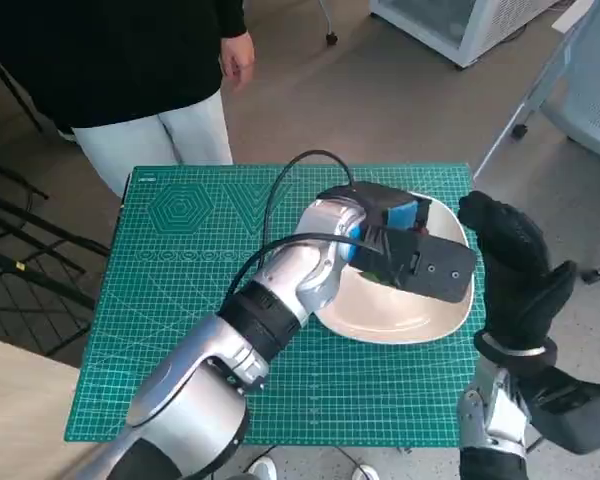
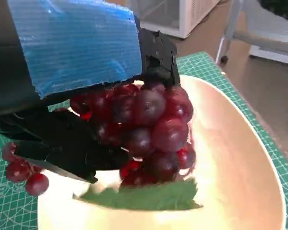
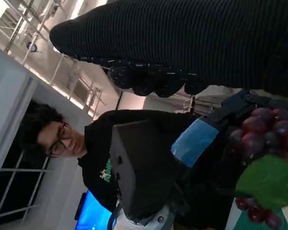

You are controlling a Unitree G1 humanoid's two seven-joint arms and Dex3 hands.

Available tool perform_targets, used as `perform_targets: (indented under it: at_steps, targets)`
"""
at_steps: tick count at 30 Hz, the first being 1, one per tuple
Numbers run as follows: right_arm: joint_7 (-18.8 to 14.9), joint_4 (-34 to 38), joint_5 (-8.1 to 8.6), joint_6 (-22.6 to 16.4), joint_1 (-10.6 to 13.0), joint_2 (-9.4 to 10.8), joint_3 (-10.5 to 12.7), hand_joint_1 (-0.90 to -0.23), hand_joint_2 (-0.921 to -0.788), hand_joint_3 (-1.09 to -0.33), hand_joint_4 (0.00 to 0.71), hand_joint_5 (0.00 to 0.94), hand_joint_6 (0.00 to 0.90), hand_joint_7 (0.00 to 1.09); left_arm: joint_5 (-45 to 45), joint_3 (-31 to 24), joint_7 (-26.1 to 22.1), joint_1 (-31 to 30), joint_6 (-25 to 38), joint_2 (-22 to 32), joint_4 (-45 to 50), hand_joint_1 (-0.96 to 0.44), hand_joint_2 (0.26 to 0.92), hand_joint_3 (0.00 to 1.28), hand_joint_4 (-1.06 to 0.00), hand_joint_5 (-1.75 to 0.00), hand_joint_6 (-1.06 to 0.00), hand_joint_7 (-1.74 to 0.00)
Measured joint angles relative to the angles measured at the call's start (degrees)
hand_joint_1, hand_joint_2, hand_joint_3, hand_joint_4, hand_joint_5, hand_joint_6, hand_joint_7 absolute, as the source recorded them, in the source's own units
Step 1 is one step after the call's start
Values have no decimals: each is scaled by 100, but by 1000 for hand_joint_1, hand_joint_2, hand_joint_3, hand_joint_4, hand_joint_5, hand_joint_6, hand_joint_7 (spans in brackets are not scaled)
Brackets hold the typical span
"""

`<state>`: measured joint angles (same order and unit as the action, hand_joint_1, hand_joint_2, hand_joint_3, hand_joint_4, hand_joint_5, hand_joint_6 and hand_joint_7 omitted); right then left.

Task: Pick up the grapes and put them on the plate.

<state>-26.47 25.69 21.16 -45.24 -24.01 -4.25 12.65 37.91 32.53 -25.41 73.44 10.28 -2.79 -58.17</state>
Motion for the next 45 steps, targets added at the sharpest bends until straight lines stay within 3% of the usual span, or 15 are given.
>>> perform_targets:
  at_steps: [3, 5, 6, 8, 10, 12, 15, 18, 24, 32, 41, 45]
  targets:
    - [2, 3, -1, 0, 0, 1, -10, -662, -921, -686, 454, 1, 178, 248, -4, 0, 6, 14, 9, 1, -6, 347, 828, 601, -288, -1706, -458, -114]
    - [2, 22, -1, 0, -3, 2, -17, -663, -921, -686, 455, 1, 179, 247, -31, -14, -3, 17, 5, 3, -7, 357, 802, 551, -393, -1597, -422, -83]
    - [2, 42, -1, -1, -6, 2, -19, -663, -921, -686, 455, 1, 179, 246, -62, -30, -21, 17, -8, 6, -7, 324, 793, 490, -447, -1522, -379, -62]
    - [1, 96, 1, -1, -15, 2, -20, -663, -921, -686, 455, 1, 180, 245, -152, -70, -71, 16, -75, 18, -7, 104, 788, 304, -476, -1394, -294, -31]
    - [0, 151, 2, -2, -26, 2, -20, -663, -921, -686, 456, 1, 180, 243, -222, -94, -104, 14, -182, 31, -7, -204, 784, 153, -406, -1213, -234, -15]
    - [-3, 196, 4, -3, -42, 3, -21, -663, -921, -685, 457, 2, 182, 242, -246, -99, -103, 7, -319, 47, -6, -414, 805, 77, -276, -802, -185, -8]
    - [-13, 246, 8, -6, -78, 3, -23, -663, -921, -684, 457, 2, 184, 239, -249, -95, -50, -32, -580, 102, 12, -598, 845, 35, -96, -271, -135, -3]
    - [-30, 289, 15, -13, -118, 3, -25, -664, -921, -682, 458, 2, 186, 237, -248, -94, 37, -103, -812, 186, 44, -690, 884, 37, -31, -88, -108, -1]
    - [-56, 340, 20, -41, -172, 8, -28, -664, -921, -681, 459, 2, 190, 232, -253, -131, 283, -344, -1158, 444, 233, -758, 917, 121, -2, -8, -87, 0]
    - [-60, 405, 15, -76, -184, 32, -44, -666, -921, -679, 460, 3, 193, 224, -493, -529, 777, -970, -1699, 945, 824, -747, 921, 184, 1, 0, -84, -1]
    - [-96, 479, 13, -104, -207, 45, -70, -668, -921, -672, 460, 2, 192, 208, -1795, -1794, 1281, -1977, -2882, 1476, 1197, -596, 921, 265, -67, -22, -143, -26]
    - [-102, 475, 7, -105, -216, 50, -101, -671, -921, -670, 459, 1, 191, 200, -2691, -2460, 1236, -2439, -3397, 1513, 1209, -584, 921, 300, -98, -27, -163, -32]
